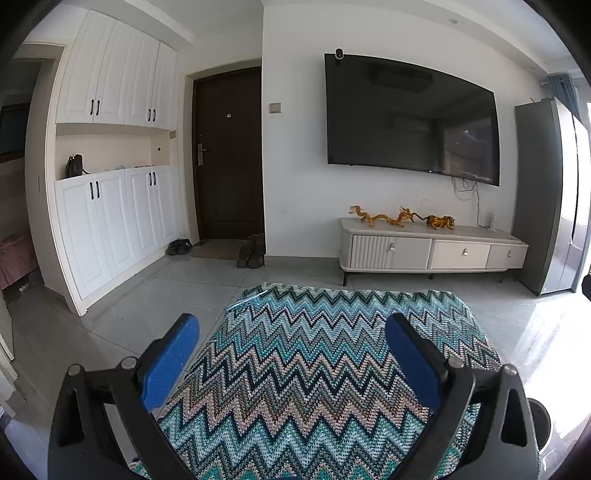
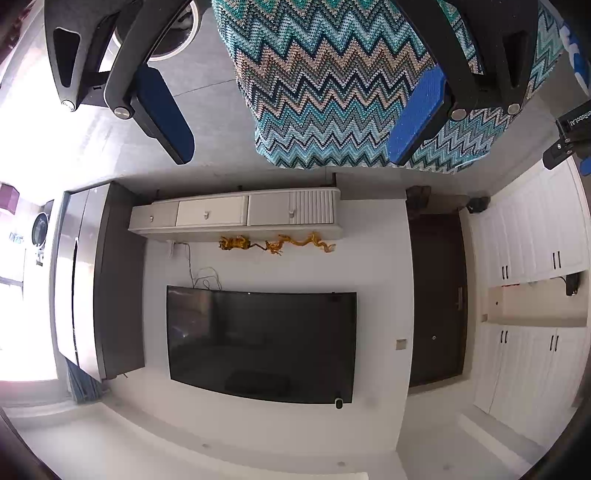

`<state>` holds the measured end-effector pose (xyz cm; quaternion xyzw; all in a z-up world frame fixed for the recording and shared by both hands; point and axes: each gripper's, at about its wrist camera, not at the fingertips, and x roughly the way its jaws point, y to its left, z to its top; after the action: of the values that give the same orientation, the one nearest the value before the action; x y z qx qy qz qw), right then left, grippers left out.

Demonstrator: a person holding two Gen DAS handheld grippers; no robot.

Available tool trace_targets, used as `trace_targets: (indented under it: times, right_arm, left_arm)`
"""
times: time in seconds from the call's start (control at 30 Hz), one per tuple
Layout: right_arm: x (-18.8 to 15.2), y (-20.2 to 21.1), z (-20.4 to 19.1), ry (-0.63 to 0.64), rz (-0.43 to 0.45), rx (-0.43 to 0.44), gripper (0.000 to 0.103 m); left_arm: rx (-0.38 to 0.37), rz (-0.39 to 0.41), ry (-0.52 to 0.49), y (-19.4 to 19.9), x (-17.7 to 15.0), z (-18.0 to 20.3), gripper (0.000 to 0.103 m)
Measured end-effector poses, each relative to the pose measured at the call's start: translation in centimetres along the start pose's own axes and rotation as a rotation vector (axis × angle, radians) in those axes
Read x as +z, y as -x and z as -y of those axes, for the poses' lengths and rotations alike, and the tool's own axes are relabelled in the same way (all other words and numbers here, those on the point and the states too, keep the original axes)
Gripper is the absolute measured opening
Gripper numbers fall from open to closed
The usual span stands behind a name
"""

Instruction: Collect trash

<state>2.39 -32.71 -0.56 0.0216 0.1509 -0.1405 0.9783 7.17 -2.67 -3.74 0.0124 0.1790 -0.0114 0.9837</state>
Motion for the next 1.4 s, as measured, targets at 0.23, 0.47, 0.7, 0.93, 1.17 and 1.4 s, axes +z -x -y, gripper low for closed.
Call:
trace_targets:
  times: [0.23, 0.47, 0.7, 0.93, 1.17, 1.4]
  right_arm:
    - [-0.09, -0.28, -0.18, 0.003, -0.010, 0.010, 0.103]
    - [-0.23, -0.33, -0.09, 0.002, -0.014, 0.010, 0.103]
    - [-0.27, -0.39, 0.08, 0.001, -0.014, 0.006, 0.103]
    - [-0.25, -0.47, 0.10, -0.005, -0.013, 0.005, 0.103]
    - [-0.45, -0.50, 0.17, -0.008, -0.012, 0.001, 0.103]
    - [-0.43, -0.51, 0.30, -0.008, -0.013, 0.002, 0.103]
  left_arm:
    - [-0.005, -0.002, 0.000, 0.08, 0.03, -0.16, 0.101]
    - [-0.012, -0.001, -0.005, 0.17, 0.01, -0.03, 0.101]
    - [-0.019, -0.004, -0.010, 0.11, 0.05, 0.04, 0.101]
    - [-0.025, -0.017, -0.011, -0.10, 0.04, 0.05, 0.101]
    - [-0.033, -0.024, -0.013, -0.29, -0.03, 0.04, 0.101]
    - [-0.040, -0.033, -0.014, -0.49, 0.09, 0.05, 0.101]
